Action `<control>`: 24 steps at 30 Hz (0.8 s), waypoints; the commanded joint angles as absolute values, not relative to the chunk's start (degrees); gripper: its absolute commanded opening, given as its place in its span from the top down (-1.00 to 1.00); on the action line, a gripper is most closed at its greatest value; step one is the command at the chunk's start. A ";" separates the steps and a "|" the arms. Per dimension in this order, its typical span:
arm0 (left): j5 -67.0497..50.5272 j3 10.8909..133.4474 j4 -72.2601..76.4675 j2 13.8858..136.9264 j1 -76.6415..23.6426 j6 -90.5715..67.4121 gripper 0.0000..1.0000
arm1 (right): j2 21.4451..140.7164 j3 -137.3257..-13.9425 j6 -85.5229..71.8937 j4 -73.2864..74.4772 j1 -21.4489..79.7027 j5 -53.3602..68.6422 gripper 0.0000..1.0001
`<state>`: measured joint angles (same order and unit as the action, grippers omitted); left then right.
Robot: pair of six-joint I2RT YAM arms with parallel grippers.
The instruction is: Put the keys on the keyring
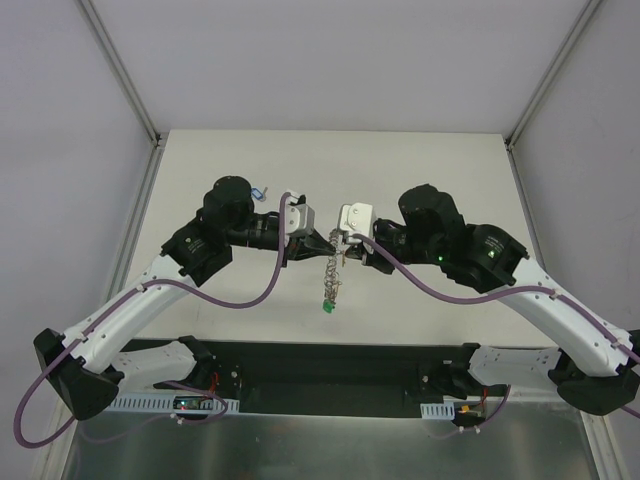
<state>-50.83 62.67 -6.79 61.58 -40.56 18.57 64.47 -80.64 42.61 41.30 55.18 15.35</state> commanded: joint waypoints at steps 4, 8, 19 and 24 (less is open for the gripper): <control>-53.88 65.65 -3.60 61.96 -42.10 17.84 1.00 | 64.95 -81.12 42.80 37.18 56.60 17.05 0.97; -53.35 65.57 -3.69 62.05 -42.54 17.75 1.00 | 64.95 -81.12 42.45 36.47 56.78 16.96 0.98; -47.90 63.73 -3.69 60.56 -42.89 16.00 1.00 | 63.90 -80.86 41.84 36.30 57.04 16.52 0.97; -46.67 62.58 -3.78 59.94 -43.07 15.03 1.00 | 63.63 -81.21 41.84 36.65 57.13 15.56 0.97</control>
